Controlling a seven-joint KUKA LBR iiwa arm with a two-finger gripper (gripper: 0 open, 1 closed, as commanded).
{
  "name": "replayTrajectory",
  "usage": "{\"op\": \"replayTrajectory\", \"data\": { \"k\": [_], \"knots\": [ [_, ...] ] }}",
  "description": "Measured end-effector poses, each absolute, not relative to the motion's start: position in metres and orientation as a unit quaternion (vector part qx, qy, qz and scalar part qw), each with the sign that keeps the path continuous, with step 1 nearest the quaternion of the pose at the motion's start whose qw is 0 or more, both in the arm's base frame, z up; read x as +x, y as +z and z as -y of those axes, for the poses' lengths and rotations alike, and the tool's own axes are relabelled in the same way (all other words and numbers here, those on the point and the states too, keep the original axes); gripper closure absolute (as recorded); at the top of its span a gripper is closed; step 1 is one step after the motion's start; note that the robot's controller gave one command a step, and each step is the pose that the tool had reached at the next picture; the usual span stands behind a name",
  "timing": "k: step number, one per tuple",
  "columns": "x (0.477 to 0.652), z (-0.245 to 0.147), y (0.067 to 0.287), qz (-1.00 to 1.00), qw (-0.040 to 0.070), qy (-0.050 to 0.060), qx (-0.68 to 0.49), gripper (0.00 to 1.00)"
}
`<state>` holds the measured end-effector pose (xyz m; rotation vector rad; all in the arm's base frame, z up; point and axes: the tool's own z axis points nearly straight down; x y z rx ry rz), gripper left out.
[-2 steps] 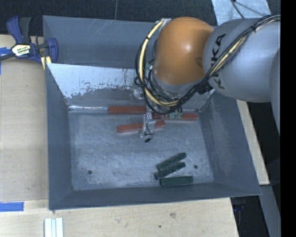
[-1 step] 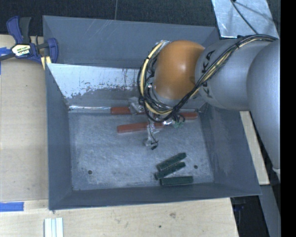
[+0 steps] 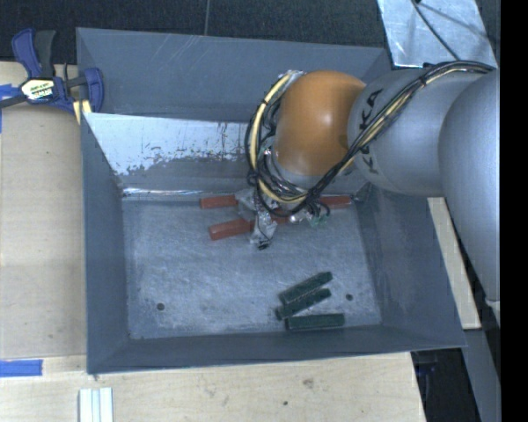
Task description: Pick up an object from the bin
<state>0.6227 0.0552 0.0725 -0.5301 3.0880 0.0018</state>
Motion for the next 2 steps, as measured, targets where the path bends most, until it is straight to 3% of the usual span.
{"op": "replayTrajectory", "data": {
  "k": [1,2],
  "knots": [
    [0.614,-0.079,0.194,-0.978,0.002,0.0,-0.209,1.0],
    [0.608,-0.103,0.234,-0.999,0.003,0.0,-0.054,1.0]
  ]
}}
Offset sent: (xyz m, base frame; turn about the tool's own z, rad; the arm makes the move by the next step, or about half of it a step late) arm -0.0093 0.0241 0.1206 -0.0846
